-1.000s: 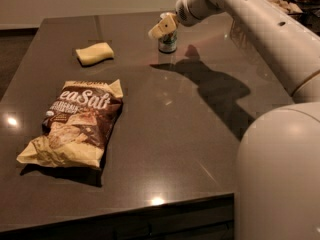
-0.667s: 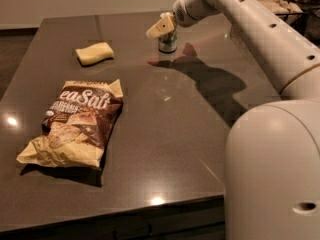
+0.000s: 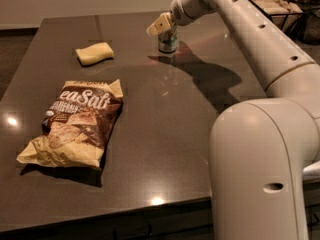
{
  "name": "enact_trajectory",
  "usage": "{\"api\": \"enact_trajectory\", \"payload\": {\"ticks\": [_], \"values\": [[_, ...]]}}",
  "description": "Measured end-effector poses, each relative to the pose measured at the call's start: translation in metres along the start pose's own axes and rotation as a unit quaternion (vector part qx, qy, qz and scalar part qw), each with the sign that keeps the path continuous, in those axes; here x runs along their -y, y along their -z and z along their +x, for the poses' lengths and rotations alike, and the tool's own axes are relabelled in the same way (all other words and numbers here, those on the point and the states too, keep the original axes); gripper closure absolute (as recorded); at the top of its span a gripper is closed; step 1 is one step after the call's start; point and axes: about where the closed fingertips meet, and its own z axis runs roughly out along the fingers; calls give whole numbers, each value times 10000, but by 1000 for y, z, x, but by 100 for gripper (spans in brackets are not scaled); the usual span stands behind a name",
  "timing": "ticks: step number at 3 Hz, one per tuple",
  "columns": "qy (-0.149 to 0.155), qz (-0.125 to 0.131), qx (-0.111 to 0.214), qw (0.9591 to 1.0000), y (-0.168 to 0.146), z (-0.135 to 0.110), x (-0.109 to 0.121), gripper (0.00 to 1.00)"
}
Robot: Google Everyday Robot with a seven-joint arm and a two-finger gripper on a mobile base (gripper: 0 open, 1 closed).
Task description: Move 7up can near brown chip bag
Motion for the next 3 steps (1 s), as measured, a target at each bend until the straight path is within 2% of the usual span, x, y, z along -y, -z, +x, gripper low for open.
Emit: {"api": "enact_trajectory", "payload": {"ticks": [1, 2, 3], "values": [[12, -63, 3, 10000, 0, 0, 1, 41], [203, -248, 3, 9995, 7, -3, -9, 65], [630, -676, 195, 9955, 33, -12, -39, 96]]}}
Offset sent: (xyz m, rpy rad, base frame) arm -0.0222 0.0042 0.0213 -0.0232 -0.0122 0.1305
